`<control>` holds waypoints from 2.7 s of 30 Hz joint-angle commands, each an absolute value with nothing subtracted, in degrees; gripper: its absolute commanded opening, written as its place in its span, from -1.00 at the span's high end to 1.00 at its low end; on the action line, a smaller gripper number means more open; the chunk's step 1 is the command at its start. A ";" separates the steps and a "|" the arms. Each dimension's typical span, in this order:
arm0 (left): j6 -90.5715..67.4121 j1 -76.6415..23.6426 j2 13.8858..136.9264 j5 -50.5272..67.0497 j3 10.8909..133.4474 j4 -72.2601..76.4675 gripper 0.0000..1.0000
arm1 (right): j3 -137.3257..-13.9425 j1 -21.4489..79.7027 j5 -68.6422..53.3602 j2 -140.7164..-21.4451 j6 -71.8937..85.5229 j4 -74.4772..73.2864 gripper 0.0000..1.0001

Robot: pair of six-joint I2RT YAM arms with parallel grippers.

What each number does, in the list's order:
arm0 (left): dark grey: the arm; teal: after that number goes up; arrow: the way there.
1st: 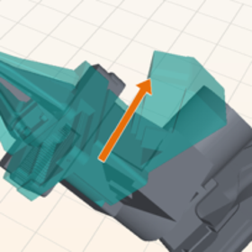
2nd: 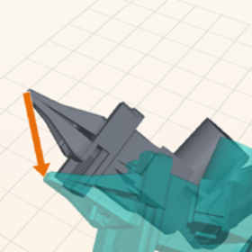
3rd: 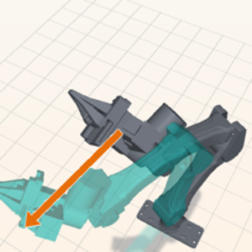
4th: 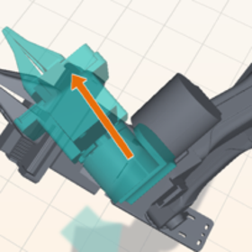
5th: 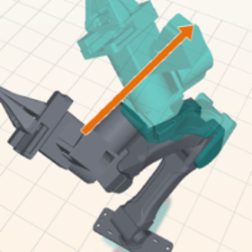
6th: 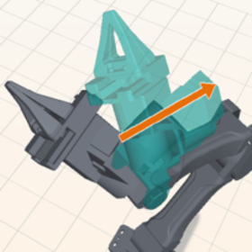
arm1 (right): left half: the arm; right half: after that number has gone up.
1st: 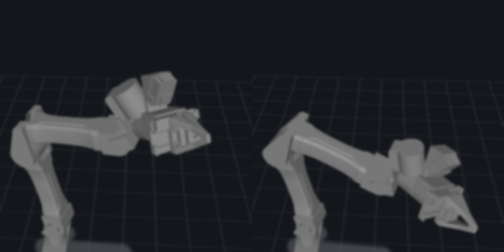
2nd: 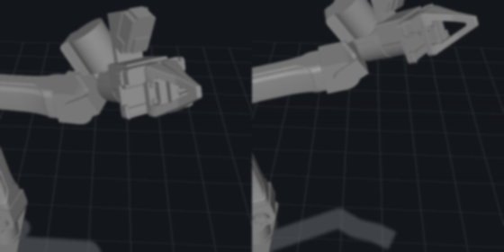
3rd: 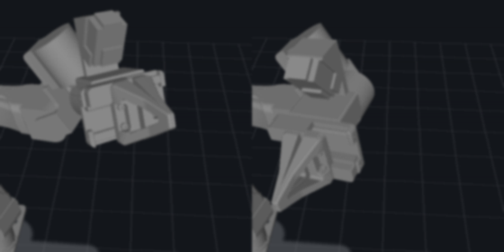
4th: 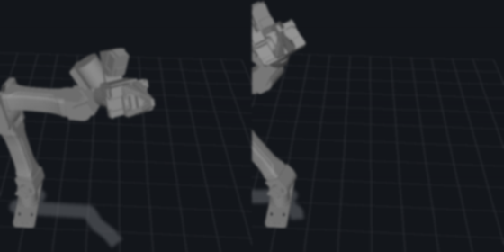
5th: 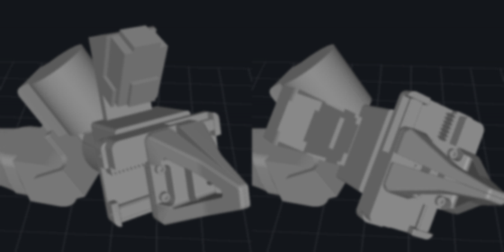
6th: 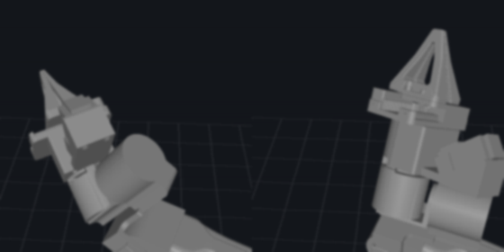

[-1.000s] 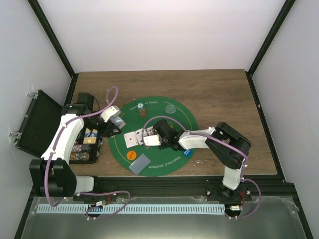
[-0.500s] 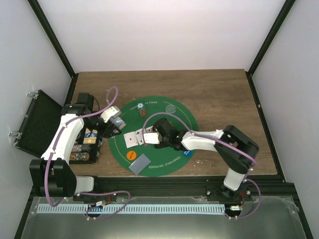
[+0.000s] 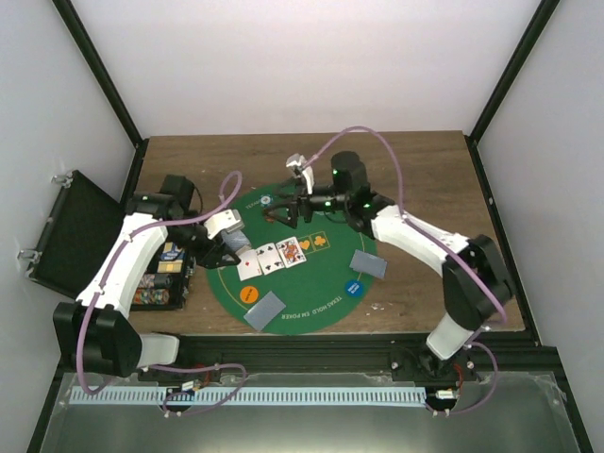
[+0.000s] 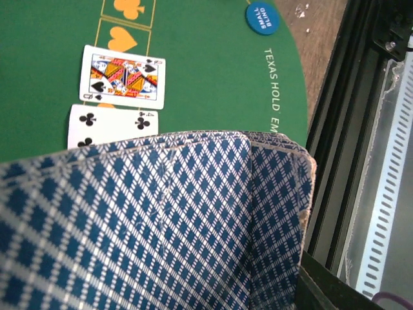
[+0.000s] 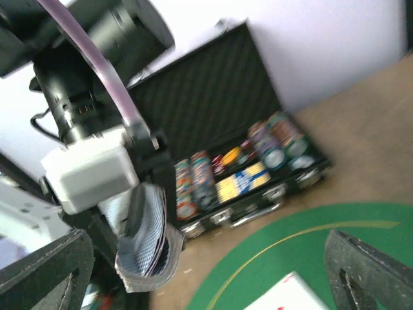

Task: Distribute texas hold em gaming equipment

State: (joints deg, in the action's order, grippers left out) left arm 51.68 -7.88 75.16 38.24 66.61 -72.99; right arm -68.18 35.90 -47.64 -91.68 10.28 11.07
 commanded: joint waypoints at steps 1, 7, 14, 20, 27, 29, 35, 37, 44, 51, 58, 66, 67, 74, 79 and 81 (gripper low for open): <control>54.34 -9.23 75.08 39.64 70.03 -75.84 0.02 | -69.14 37.75 -60.91 -97.55 30.00 16.64 -0.94; 54.02 -10.82 75.54 39.91 70.21 -75.76 0.02 | -74.84 41.76 -60.03 -102.59 26.91 13.16 -0.92; 53.56 -11.16 75.77 39.68 70.54 -75.42 0.02 | -78.33 43.71 -57.03 -107.59 26.34 11.11 -0.82; 53.01 -11.25 75.85 40.15 70.54 -74.68 0.04 | -82.61 45.51 -54.53 -110.30 21.88 5.56 -0.81; 53.37 -11.29 75.33 39.18 70.29 -74.53 0.07 | -80.96 44.77 -46.05 -107.40 18.99 0.64 -0.47; 53.43 -11.32 75.30 38.80 70.10 -74.47 0.08 | -79.43 44.20 -43.97 -105.60 18.82 0.33 -0.36; 53.09 -11.26 75.54 38.62 69.93 -73.86 0.08 | -77.97 43.87 -39.46 -102.80 16.21 -3.14 -0.13; 52.94 -11.33 75.67 38.46 69.99 -73.82 0.08 | -77.99 43.94 -39.32 -102.63 15.70 -4.04 -0.05; 52.44 -11.30 75.50 37.44 68.83 -72.90 0.08 | -78.45 43.95 -40.68 -101.47 14.72 -5.04 0.28; 51.24 -11.25 75.66 35.63 67.77 -71.08 0.08 | -78.34 44.12 -41.57 -99.80 13.86 -7.45 0.75; 49.75 -11.21 76.01 34.26 67.08 -69.40 0.08 | -78.02 44.03 -39.39 -97.47 13.00 -10.12 0.99; 47.42 -8.57 76.95 33.20 66.23 -66.96 0.09 | -77.87 39.69 -38.23 -90.99 2.55 -18.98 0.99; 47.26 -7.96 76.99 33.42 66.22 -66.81 0.09 | -77.37 38.39 -37.56 -89.66 0.11 -20.63 0.99; 47.18 -4.18 76.90 34.34 65.61 -66.60 0.09 | -71.34 34.23 -21.29 -81.02 -29.86 -34.25 0.99; 47.20 -3.87 76.12 34.63 65.36 -66.61 0.08 | -67.44 34.35 -13.54 -81.48 -49.08 -38.86 0.99; 47.23 -3.79 76.02 34.63 65.44 -66.78 0.08 | -66.50 34.57 -9.96 -83.46 -57.73 -41.39 0.99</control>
